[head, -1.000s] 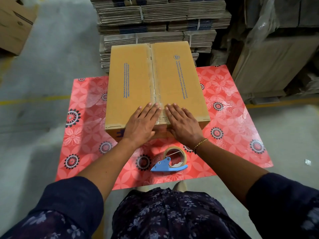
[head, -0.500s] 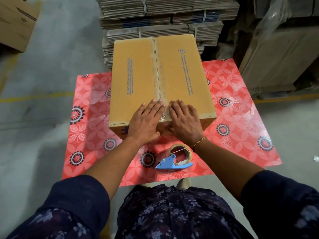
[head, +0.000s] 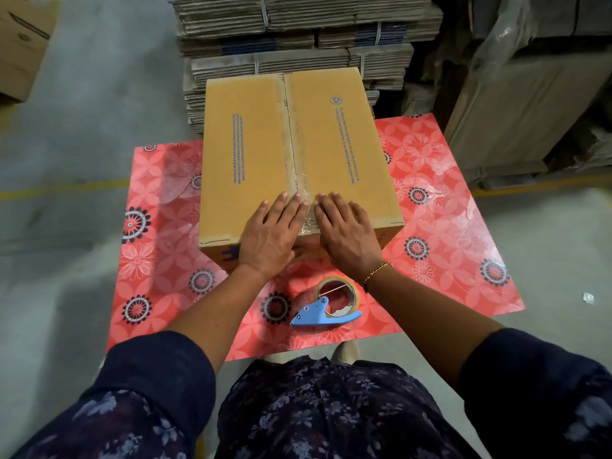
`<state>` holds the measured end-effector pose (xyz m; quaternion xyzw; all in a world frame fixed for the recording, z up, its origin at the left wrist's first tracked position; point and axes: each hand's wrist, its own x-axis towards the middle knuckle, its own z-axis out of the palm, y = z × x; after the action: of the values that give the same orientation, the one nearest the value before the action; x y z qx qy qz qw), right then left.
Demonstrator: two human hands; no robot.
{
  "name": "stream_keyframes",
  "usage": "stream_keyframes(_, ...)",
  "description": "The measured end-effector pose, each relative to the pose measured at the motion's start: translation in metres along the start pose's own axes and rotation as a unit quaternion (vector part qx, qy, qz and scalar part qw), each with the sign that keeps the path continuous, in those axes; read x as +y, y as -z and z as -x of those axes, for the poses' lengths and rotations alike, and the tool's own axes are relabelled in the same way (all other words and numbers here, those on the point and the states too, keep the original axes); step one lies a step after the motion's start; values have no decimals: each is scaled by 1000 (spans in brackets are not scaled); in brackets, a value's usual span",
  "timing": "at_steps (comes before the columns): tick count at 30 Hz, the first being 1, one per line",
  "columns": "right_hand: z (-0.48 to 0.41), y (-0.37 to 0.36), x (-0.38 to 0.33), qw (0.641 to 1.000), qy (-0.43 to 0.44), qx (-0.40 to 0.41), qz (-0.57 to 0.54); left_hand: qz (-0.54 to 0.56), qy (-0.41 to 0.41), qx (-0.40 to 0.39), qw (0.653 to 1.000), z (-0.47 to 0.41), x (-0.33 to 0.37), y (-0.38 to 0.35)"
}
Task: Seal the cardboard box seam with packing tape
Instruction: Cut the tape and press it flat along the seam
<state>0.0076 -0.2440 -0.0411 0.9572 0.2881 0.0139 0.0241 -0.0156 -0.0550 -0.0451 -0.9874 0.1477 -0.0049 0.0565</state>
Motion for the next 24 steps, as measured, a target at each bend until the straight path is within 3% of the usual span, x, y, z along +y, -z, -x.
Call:
stream_keyframes(14, -2, -8, -5, 999, -40, 10, -4, 12, 2, -25, 1000, 3, -1, 3)
stream_keyframes(24, -1, -7, -4, 1000, -19, 6, -1, 3, 16, -10, 1000, 0, 2, 0)
